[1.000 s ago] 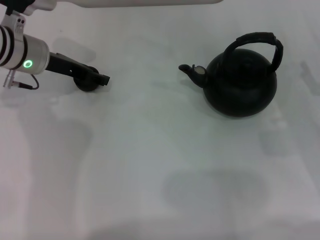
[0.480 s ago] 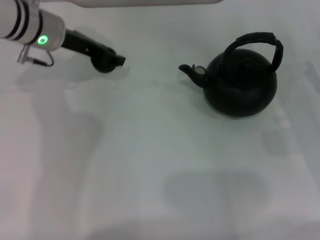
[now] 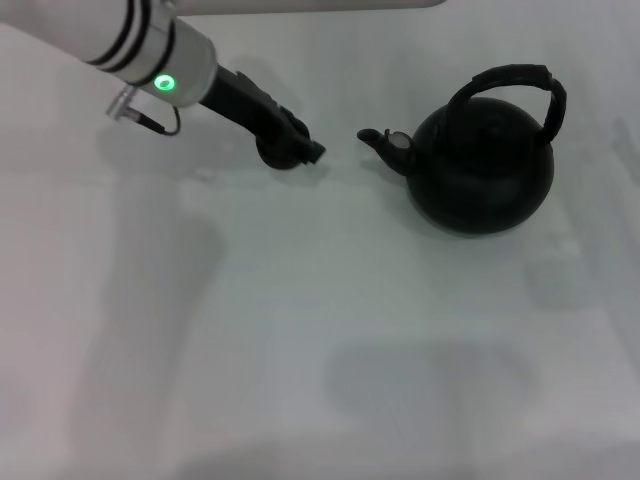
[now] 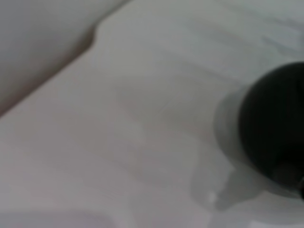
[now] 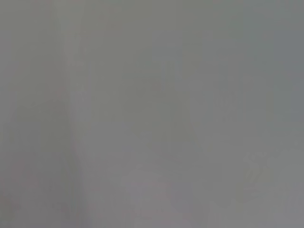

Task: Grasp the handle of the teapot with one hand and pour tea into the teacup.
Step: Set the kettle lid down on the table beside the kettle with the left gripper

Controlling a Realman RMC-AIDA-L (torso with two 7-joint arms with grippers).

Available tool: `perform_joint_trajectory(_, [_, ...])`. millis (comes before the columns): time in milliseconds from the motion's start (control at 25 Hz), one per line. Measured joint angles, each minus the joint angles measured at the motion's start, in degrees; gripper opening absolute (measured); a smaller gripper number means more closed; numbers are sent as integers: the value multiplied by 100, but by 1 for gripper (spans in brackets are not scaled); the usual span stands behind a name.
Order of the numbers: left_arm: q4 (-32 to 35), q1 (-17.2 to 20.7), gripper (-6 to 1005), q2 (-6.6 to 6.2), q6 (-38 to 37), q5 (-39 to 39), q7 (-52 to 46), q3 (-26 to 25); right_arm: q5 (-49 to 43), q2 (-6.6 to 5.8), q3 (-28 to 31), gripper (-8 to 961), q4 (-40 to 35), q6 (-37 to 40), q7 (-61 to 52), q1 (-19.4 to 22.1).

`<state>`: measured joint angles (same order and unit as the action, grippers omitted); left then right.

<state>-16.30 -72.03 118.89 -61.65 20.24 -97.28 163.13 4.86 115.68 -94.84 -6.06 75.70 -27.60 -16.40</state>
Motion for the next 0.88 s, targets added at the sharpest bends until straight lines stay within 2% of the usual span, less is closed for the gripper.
perform_joint_trajectory(400, [665, -24, 670, 14, 194, 403, 7, 0, 86, -2, 0, 861, 0, -14, 7, -4])
perform_joint_trajectory(880, [1082, 22, 678, 22, 609, 871, -37, 0, 85, -2, -3, 860, 0, -74, 9, -4])
